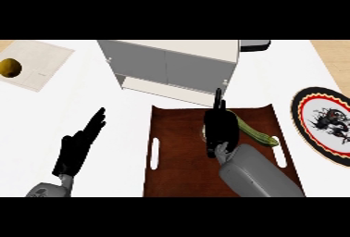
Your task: Pick the cupcake from the tray and place it in the tiered shelf
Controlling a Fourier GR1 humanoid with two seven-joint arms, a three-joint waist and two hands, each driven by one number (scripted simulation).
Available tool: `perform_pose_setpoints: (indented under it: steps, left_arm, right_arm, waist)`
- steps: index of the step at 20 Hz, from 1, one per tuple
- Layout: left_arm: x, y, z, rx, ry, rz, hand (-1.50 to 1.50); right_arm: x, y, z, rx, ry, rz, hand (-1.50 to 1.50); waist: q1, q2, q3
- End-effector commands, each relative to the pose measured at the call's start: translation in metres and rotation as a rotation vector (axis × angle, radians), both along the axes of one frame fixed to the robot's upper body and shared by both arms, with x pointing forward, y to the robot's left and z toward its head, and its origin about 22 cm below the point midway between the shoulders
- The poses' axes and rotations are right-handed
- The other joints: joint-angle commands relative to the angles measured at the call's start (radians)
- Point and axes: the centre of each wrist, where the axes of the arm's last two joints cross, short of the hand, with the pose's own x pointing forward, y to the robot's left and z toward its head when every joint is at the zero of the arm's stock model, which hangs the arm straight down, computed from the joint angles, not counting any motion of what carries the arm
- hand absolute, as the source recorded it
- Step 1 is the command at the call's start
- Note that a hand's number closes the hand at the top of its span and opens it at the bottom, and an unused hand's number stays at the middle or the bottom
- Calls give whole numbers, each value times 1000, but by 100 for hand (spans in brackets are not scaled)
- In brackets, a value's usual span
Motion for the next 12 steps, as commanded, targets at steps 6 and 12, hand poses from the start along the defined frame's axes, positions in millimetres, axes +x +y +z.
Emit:
perform_pose_setpoints:
  steps: [6, 12]
  left_arm:
    - [-3, 4, 0, -2, 33, 11, 0]
    - [-13, -13, -6, 1, 30, 31, 0]
  right_arm:
    - [8, 11, -22, -9, -17, 16, 150]
    - [-10, 0, 19, -36, -140, -6, 150]
  waist:
    - [18, 35, 11]
    - [4, 31, 10]
